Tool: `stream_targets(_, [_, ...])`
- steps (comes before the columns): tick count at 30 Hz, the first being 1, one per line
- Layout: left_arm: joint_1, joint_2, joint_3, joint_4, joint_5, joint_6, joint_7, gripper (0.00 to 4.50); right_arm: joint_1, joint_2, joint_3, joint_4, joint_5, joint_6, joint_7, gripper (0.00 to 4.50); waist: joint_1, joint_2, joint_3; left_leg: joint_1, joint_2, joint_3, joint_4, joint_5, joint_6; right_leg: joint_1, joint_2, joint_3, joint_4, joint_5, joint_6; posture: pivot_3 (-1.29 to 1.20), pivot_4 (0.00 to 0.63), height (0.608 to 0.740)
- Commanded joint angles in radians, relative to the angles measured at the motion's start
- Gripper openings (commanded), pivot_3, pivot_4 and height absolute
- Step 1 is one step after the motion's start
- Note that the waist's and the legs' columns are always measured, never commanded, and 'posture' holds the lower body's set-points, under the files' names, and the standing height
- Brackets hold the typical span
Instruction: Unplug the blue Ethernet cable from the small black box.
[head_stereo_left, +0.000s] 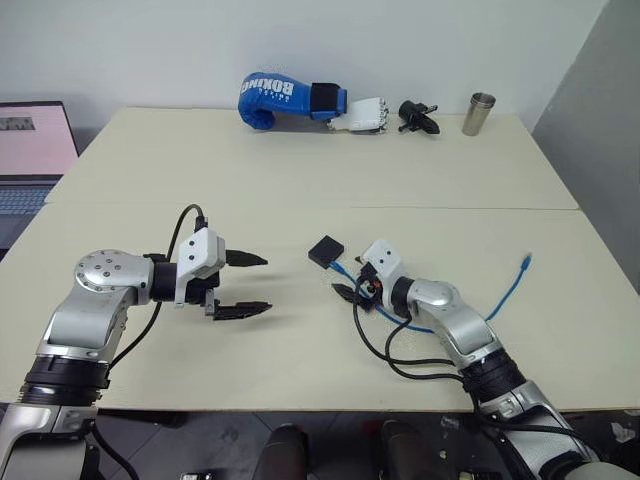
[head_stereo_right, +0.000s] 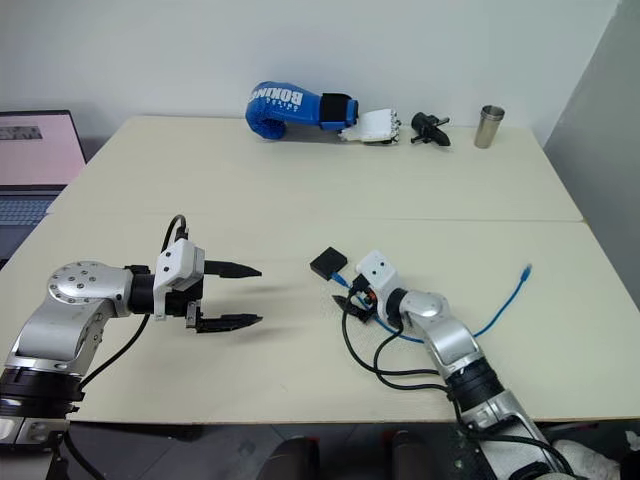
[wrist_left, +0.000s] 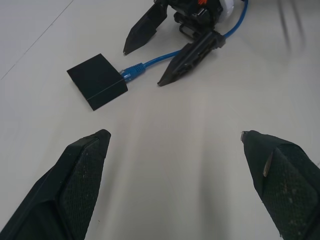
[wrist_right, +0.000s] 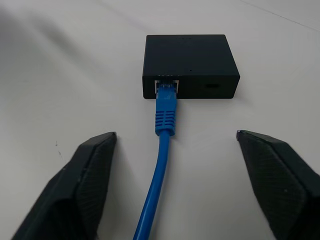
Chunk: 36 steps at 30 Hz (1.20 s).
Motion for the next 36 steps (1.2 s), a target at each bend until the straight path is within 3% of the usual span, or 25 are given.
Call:
stream_targets(1, [-0.025, 0.013, 0.02, 0.012, -0.005, -0.002, 0.003, 4.5, -0.015, 0.003, -0.027, 0.01, -0.006, -0.027, 0.022, 3.02, 0.0, 0.0, 0.0, 0.0, 0.0, 0.0, 0.0, 0.0, 0.0, 0.0, 0.0, 0.0, 0.0, 0.0, 0.0, 0.0, 0.15, 0.74])
stream_targets(14, [-0.043, 0.007, 0.031, 0.048, -0.012, 0.009, 0.027, 4.5, -0.032, 0.04, -0.034, -0.001, -0.032, -0.024, 0.021, 0.05, 0.0, 0.0, 0.0, 0.0, 0.0, 0.0, 0.0, 0.0, 0.0, 0.0, 0.0, 0.0, 0.0, 0.0, 0.0, 0.0, 0.15, 0.74])
stream_targets(20, [-0.074, 0.011, 0.018, 0.087, -0.03, 0.128, 0.025, 4.5, -0.006, -0.03, -0.026, -0.108, -0.074, -0.081, 0.047, 0.04, 0.002, 0.0, 0.0, 0.0, 0.0, 0.0, 0.0, 0.0, 0.0, 0.0, 0.0, 0.0, 0.0, 0.0, 0.0, 0.0, 0.15, 0.74])
stream_targets(28, [-0.187, -0.044, 0.061, 0.132, -0.219, 0.542, 0.038, 4.5, -0.024, -0.293, 0.053, -0.211, -0.373, -0.524, 0.032, 0.03, 0.0, 0.0, 0.0, -0.001, -0.001, 0.0, 0.001, 0.0, 0.0, 0.0, 0.0, -0.001, 0.0, 0.0, 0.0, 0.0, 0.15, 0.74])
stream_targets(32, [-0.232, -0.084, 0.082, 0.119, -0.297, 0.708, 0.085, 4.5, -0.016, -0.301, 0.047, -0.251, -0.349, -0.575, 0.07, 0.02, -0.007, 0.0, 0.0, -0.001, -0.001, 0.0, 0.001, 0.0, 0.0, 0.0, 0.0, 0.0, 0.0, 0.0, 0.0, 0.0, 0.15, 0.74])
stream_targets(36, [-0.256, -0.119, 0.085, 0.114, -0.332, 0.78, 0.122, 4.5, -0.002, -0.261, 0.018, -0.327, -0.242, -0.512, 0.129, 0.02, -0.014, 0.0, 0.0, -0.001, 0.0, -0.001, 0.001, 0.0, 0.0, 0.0, 0.0, 0.0, 0.001, 0.0, 0.0, 0.0, 0.15, 0.74])
